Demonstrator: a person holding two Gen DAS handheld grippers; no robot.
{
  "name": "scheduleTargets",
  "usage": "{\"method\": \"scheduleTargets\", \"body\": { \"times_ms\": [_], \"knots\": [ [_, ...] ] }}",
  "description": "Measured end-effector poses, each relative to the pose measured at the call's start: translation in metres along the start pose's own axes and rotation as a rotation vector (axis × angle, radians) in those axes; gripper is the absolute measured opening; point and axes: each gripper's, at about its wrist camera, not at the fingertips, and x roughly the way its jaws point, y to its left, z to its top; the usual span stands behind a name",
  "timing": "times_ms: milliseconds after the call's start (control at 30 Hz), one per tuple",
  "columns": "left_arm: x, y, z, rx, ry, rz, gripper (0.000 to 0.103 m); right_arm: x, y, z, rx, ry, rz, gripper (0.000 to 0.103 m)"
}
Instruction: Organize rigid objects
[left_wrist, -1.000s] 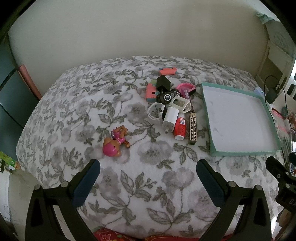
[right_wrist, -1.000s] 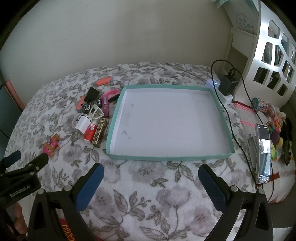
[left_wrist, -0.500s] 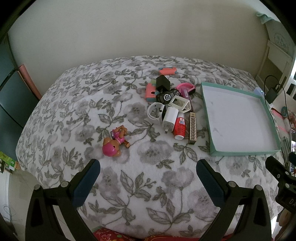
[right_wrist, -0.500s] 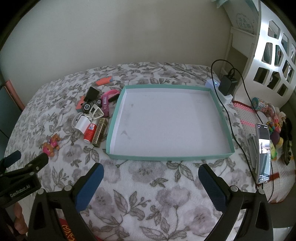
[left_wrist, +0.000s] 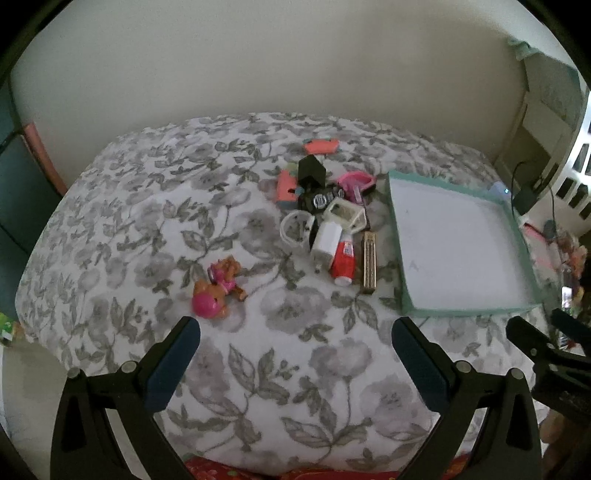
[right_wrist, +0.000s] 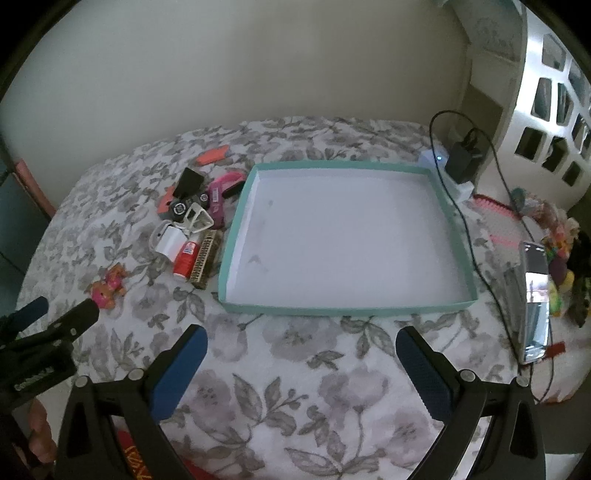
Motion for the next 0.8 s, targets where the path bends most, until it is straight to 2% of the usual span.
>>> {"method": "scheduleTargets", "body": {
  "times_ms": [133,267,400,567,633,800],
  "knots": [
    [-0.011,0.023,0.027,-0.043,-0.044,0.018,0.103,-0.003,0.008,0.022,-0.005,-0.013,0.018,0.103],
    [-0.009,0.055,0.052,-0.126,-0.039,0.026,0.103,-0.006,0.029,0.048,-0.031,-0.038,0.062,0.103],
    [0.0,0.078,0.058,-0.166,-0.065,0.026,0.103,0.004,0.056,0.068,-0.049,-0.019,0.112,0.103],
    [0.032,0.102,0.056,-0.203,0.045,0.015,0.103,0.032,0.095,0.077,-0.097,0.031,0.157,0.098],
    [0.049,0.106,0.051,-0.201,0.081,0.027,0.103,0.047,0.109,0.077,-0.116,0.056,0.167,0.09],
    [0.08,0.112,0.035,-0.192,0.12,0.04,0.103,0.08,0.125,0.074,-0.144,0.125,0.18,0.083]
  ]
}}
